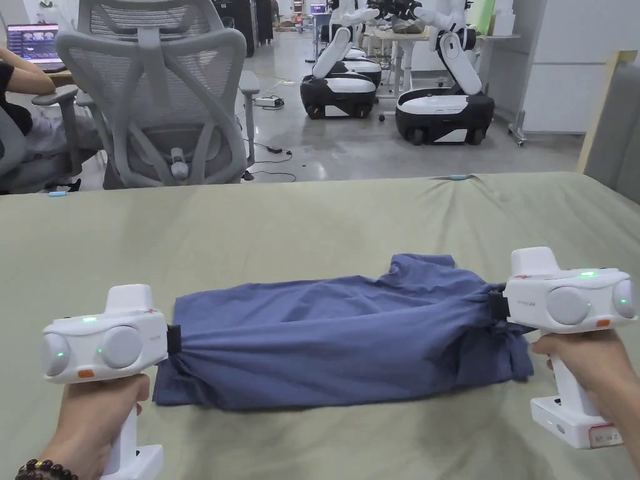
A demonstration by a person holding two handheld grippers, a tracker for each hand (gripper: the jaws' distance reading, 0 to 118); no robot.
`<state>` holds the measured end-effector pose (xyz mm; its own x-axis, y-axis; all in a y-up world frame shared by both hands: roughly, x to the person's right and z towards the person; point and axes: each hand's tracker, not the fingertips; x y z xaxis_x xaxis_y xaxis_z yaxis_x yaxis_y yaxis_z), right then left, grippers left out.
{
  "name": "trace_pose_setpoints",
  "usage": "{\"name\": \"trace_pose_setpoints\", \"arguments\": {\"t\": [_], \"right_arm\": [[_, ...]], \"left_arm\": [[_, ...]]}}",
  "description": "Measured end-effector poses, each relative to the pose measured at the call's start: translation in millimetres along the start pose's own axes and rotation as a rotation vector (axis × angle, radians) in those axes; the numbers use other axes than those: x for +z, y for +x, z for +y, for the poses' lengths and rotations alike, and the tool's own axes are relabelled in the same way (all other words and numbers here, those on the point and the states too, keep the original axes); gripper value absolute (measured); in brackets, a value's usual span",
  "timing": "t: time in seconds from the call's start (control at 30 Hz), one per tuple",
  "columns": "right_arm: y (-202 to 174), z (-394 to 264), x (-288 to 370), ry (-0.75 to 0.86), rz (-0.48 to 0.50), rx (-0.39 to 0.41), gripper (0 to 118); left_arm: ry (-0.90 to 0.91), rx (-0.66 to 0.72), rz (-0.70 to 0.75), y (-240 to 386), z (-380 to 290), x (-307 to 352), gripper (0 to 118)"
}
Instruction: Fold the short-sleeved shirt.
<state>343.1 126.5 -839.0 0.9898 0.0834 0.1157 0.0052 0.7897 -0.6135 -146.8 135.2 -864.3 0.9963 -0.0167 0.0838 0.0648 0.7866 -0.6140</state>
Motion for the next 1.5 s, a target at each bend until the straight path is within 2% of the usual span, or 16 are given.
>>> {"name": "trace_pose_setpoints", "arguments": {"t": [0.2, 0.33, 0.4, 0.43, 0.5, 0.53, 0.57, 0.7, 0.77, 0.8, 0.83, 1.17, 1.2, 1.3, 1.33, 1.5], "right_arm": [[-11.6, -20.8, -68.6, -0.096, -0.041, 0.009, 7], [-18.5, -23.4, -63.1, -0.093, -0.052, 0.006, 8], [-17.6, -20.7, -57.3, -0.078, -0.042, 0.018, 24], [-17.1, -19.0, -48.8, -0.062, -0.040, 0.012, 58], [-14.4, -16.9, -27.8, -0.021, -0.046, -0.026, 112], [-14.0, -19.0, -13.1, 0.002, -0.046, -0.042, 118], [-14.6, -23.2, 6.0, 0.052, -0.037, -0.063, 116], [-28.0, -57.1, 63.6, 0.003, -0.028, -0.029, 100], [-27.8, -70.8, 67.8, -0.008, -0.013, -0.033, 41], [-29.5, -76.5, 72.7, -0.011, -0.013, -0.035, 8], [-32.2, -82.2, 76.7, -0.015, -0.017, -0.030, 0], [-38.9, -76.4, 104.4, 0.019, 0.016, -0.002, 0], [-38.1, -76.1, 105.8, 0.022, 0.021, 0.000, 0], [-41.5, -74.5, 111.3, 0.030, 0.035, 0.008, 0], [-41.2, -74.9, 111.2, 0.029, 0.041, 0.010, 0], [-39.9, -77.1, 100.2, 0.018, 0.048, 0.021, 0]], "left_arm": [[-0.118, -0.051, 0.044, 9.4, -12.7, -61.6, 5], [-0.148, -0.022, 0.025, 7.0, -18.1, -74.1, 5], [-0.142, -0.016, 0.026, 6.3, -16.6, -71.5, 8], [-0.135, -0.005, 0.028, 5.8, -16.2, -66.6, 23], [-0.115, 0.003, 0.023, 3.6, -16.3, -53.3, 76], [-0.103, 0.004, 0.014, 0.9, -17.5, -43.7, 112], [-0.083, 0.007, 0.008, 0.7, -21.8, -30.9, 118], [-0.037, 0.010, -0.045, -0.5, -43.1, 21.3, 106], [-0.052, 0.028, -0.082, -0.6, -58.5, 42.5, 64], [-0.043, 0.035, -0.084, -4.0, -63.1, 44.7, 27], [-0.041, 0.037, -0.076, -3.4, -67.9, 49.6, 0], [-0.030, 0.023, -0.054, -10.1, -62.3, 51.5, 0], [-0.025, 0.027, -0.055, -10.8, -57.8, 45.3, 13], [-0.036, 0.018, 0.055, -15.7, -47.7, 15.8, 113], [-0.049, 0.013, 0.078, -11.0, -44.7, 9.7, 116], [-0.203, 0.048, 0.009, -18.9, -40.9, -34.1, 101]]}}
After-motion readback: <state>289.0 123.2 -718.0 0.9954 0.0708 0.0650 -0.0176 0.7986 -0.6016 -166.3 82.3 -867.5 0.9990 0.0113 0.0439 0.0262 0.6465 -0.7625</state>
